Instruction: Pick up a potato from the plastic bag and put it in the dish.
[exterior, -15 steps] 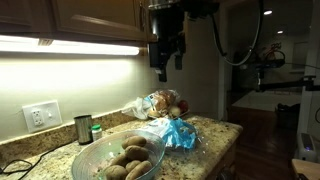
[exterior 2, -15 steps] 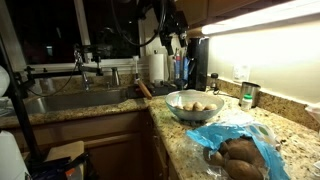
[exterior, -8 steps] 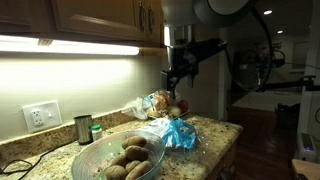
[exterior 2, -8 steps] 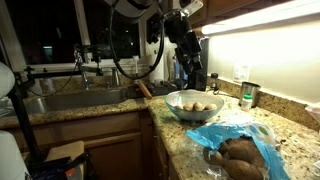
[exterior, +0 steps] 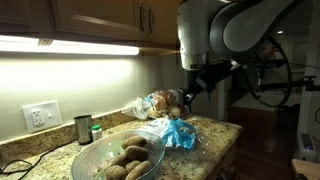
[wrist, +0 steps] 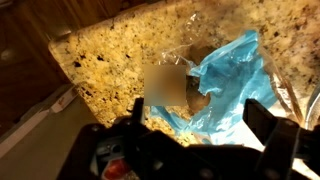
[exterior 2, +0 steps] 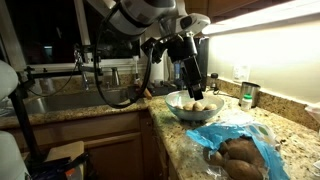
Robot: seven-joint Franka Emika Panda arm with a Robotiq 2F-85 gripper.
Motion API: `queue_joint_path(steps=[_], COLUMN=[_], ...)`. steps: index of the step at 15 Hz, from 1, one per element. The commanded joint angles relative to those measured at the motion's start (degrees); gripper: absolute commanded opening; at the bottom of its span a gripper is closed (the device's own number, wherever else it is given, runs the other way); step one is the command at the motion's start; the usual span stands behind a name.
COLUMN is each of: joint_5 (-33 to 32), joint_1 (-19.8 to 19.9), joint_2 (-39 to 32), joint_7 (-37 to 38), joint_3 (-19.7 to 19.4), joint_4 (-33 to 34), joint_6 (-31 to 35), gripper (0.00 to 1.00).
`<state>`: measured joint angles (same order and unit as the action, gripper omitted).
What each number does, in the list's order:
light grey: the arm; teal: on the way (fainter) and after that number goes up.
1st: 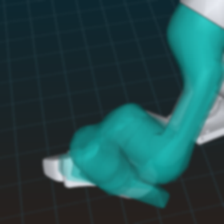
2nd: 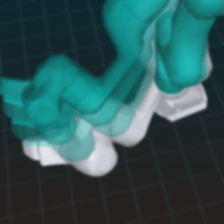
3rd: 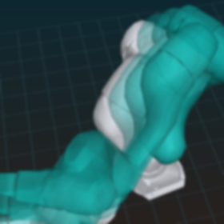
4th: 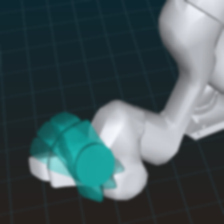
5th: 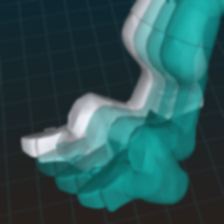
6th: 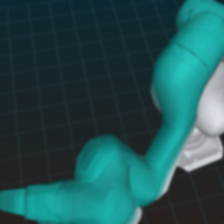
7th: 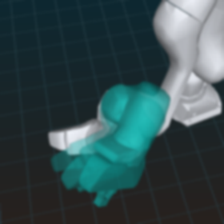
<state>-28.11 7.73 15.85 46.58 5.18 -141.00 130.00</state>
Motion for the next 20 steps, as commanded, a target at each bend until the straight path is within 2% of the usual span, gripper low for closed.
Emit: queue_joint_path(steps=[1, 9, 16, 20], joint_5=[0.0, -1.5, 0.0, 5.6], joint_1=[-0.3, 1.2, 3.9, 4.4], joint_2=[0.0, -3.6, -8.7, -13.2], joint_7=[0.1, 3.3, 4.1, -2.0], joint_3=[-0.4, -1.3, -7.9, -12.4], joint_4=[-0.1, 2.6, 5.6, 7.5], joint_6=[-0.1, 0.3, 3.5, 9.5], gripper=[1.00, 1.00, 1.00, 1.00])
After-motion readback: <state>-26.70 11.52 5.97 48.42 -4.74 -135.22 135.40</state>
